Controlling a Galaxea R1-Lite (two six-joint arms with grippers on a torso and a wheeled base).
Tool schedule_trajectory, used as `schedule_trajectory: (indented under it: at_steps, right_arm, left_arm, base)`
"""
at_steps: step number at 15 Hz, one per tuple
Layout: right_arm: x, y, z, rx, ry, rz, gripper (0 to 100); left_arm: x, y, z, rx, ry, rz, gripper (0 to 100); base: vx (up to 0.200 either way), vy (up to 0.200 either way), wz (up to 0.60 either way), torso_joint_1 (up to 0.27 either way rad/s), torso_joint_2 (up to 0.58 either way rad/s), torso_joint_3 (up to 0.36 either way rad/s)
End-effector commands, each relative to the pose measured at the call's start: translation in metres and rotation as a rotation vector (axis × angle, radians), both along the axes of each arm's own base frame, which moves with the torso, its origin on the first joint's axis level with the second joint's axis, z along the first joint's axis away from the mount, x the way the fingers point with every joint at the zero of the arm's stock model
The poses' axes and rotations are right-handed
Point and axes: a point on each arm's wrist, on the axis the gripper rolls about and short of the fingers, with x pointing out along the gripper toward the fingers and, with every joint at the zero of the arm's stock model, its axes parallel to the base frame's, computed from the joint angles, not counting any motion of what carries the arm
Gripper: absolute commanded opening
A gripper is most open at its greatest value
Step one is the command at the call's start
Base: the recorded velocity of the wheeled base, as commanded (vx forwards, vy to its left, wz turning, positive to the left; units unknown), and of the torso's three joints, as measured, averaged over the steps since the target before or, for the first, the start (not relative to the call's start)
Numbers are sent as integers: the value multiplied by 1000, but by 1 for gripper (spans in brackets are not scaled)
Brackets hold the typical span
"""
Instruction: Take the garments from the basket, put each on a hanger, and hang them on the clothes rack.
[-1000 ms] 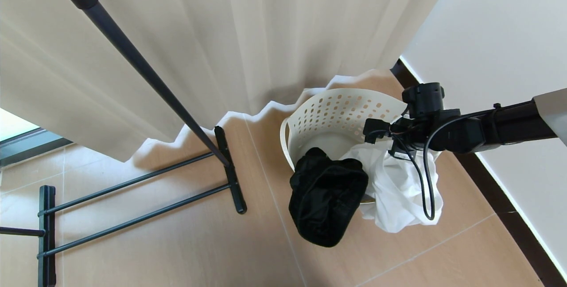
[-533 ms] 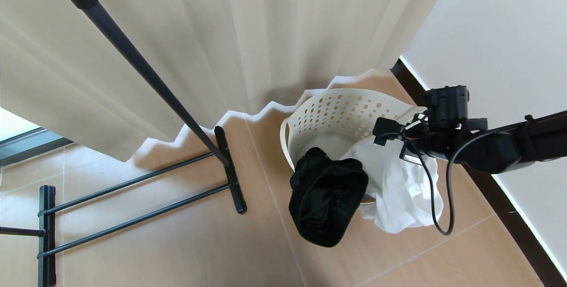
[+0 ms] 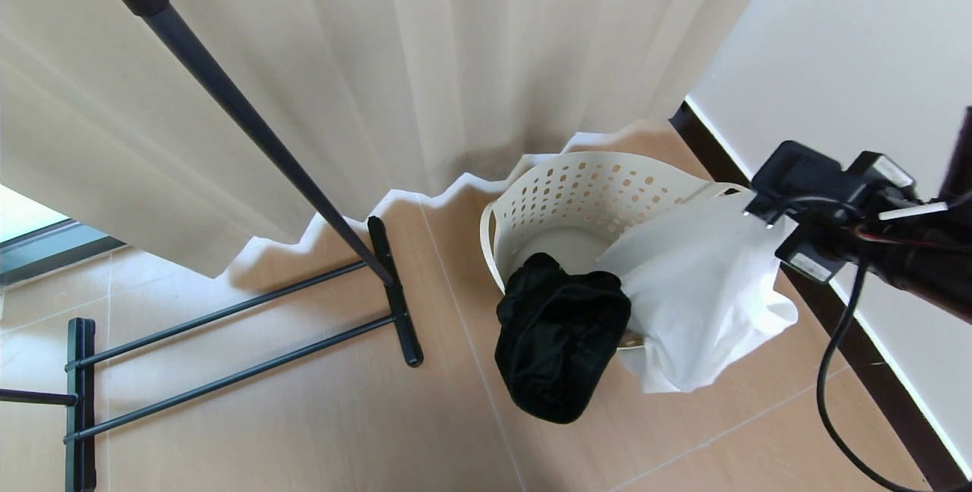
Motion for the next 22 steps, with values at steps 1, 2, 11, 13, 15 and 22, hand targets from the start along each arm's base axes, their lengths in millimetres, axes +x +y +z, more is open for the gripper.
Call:
schedule_trajectory:
  at_steps: [1, 2, 11, 13, 15, 22]
  right_arm:
    - [-64, -13, 26, 76, -151, 46, 0]
    - [-77, -17, 24, 90, -167, 48, 0]
    - [-101, -27, -7, 255, -106, 21, 0]
    - [-94, -25, -9, 257, -84, 16, 0]
    - [-86, -22, -12, 287, -58, 7, 0]
    - [-64, -27, -6, 350, -51, -37, 0]
  left_arm:
    - [0, 0, 0, 1, -1, 0, 100]
    - [0, 0, 0, 1, -1, 0, 100]
    - [1, 0, 0, 1, 10, -3, 100]
    - [1, 0, 0, 1, 10, -3, 100]
    - [1, 0, 0, 1, 10, -3, 100]
    - [0, 0, 0, 2, 9, -2, 100]
  base:
    - [0, 0, 0, 0, 0, 0]
    - [0, 0, 0, 0, 0, 0]
    - [0, 0, 0, 1, 0, 29]
    - [0, 0, 0, 2, 0, 181]
    - [0, 0, 0, 0, 2, 193]
    - [0, 0, 0, 1, 1, 202]
